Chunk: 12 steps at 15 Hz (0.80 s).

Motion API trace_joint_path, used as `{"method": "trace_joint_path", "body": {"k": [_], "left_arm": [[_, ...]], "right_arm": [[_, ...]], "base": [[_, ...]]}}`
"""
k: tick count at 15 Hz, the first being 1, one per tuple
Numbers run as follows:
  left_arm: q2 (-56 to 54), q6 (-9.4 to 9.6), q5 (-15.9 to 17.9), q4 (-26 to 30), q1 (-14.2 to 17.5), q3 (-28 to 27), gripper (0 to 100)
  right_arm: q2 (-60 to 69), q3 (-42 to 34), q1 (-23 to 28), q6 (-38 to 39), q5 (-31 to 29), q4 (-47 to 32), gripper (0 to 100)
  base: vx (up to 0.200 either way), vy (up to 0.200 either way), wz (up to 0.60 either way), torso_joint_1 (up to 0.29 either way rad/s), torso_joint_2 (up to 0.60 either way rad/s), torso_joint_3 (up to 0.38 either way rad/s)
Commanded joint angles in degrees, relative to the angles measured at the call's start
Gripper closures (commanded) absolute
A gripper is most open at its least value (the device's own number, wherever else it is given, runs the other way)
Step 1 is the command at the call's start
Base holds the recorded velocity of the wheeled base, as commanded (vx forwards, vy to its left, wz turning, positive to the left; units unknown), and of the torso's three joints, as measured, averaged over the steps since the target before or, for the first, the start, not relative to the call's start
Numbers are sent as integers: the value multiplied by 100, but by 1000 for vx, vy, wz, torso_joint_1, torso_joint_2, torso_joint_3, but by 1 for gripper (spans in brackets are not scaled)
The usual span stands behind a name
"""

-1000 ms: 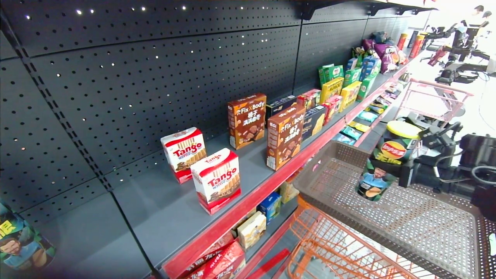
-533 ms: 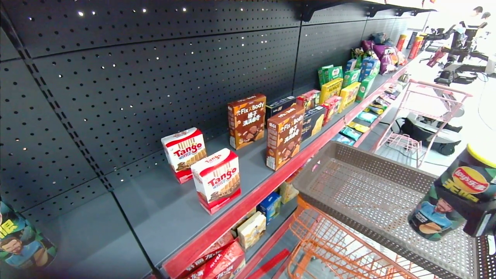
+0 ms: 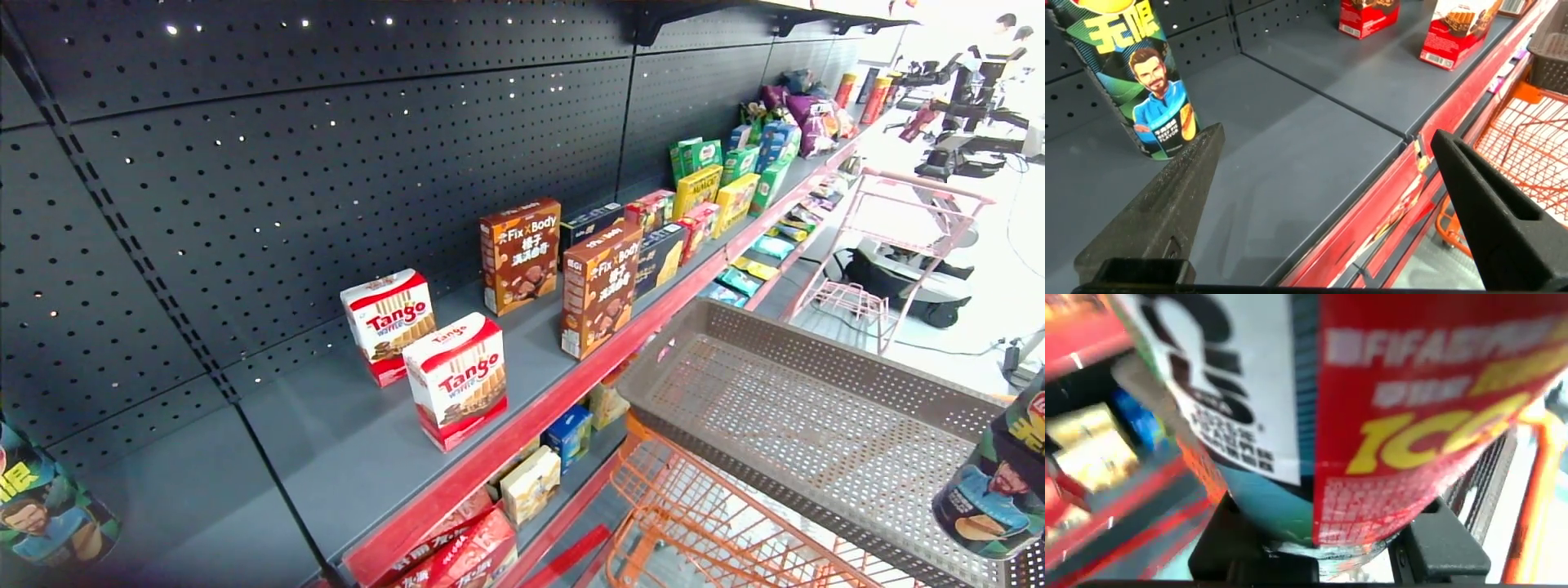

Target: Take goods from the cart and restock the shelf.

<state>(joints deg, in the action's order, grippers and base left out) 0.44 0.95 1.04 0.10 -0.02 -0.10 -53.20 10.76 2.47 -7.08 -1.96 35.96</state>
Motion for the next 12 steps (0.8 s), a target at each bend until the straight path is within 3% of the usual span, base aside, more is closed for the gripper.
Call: {"method": "trace_joint_path", "body": {"k": [1, 8, 12], "left_arm": [[0, 2, 2, -1, 2, 1, 0], [0, 2, 2, -1, 2, 1, 0], [0, 2, 2, -1, 2, 1, 0]], "right_arm": [[205, 295, -72, 5, 38, -54, 100], [222, 488, -652, -4, 3, -81, 100], [231, 444, -731, -12, 3, -98, 100]], "base": [[0, 0, 600, -2, -2, 7], [0, 0, 600, 1, 2, 2], [0, 0, 600, -1, -1, 4]]}}
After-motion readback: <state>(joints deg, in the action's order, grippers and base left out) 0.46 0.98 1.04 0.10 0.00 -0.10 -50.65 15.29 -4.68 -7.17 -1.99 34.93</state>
